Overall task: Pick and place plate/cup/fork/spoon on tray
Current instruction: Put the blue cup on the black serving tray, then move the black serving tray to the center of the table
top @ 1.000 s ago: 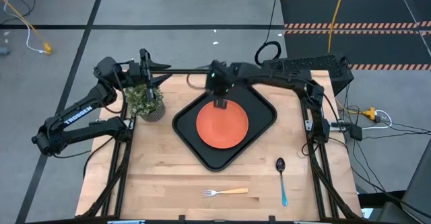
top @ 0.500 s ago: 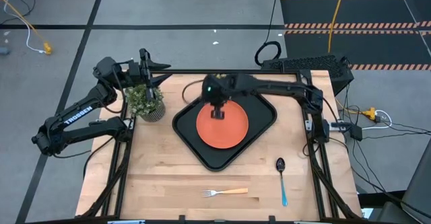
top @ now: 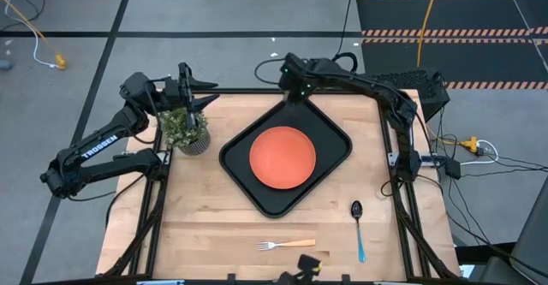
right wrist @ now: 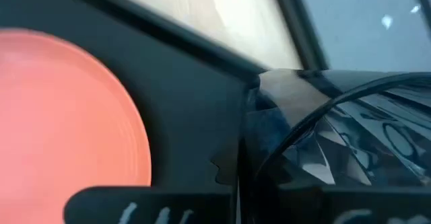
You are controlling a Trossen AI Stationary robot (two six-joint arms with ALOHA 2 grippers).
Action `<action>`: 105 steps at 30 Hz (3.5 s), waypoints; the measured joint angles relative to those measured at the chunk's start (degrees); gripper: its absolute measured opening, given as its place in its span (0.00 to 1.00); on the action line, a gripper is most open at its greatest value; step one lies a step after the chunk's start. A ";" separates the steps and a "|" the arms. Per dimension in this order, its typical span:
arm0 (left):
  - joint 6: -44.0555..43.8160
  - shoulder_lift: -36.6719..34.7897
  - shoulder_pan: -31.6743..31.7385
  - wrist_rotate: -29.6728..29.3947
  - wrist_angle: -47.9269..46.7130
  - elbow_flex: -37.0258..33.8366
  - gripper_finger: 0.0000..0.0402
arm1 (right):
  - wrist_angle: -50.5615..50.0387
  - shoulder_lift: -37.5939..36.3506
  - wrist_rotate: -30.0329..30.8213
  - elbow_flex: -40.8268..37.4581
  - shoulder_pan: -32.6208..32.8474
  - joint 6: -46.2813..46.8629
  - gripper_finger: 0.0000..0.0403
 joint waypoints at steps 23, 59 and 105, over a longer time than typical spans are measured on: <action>-0.44 0.00 0.00 0.00 -0.02 0.00 0.36 | 4.81 0.04 -3.29 -8.69 -0.93 -0.11 0.01; -0.45 0.00 0.00 0.00 -0.39 0.00 0.36 | 4.57 0.04 -3.24 -8.69 -0.87 3.41 0.21; -0.96 -0.02 -0.11 0.02 -3.41 -0.02 0.36 | -6.55 -23.11 7.22 -33.72 1.81 16.52 0.29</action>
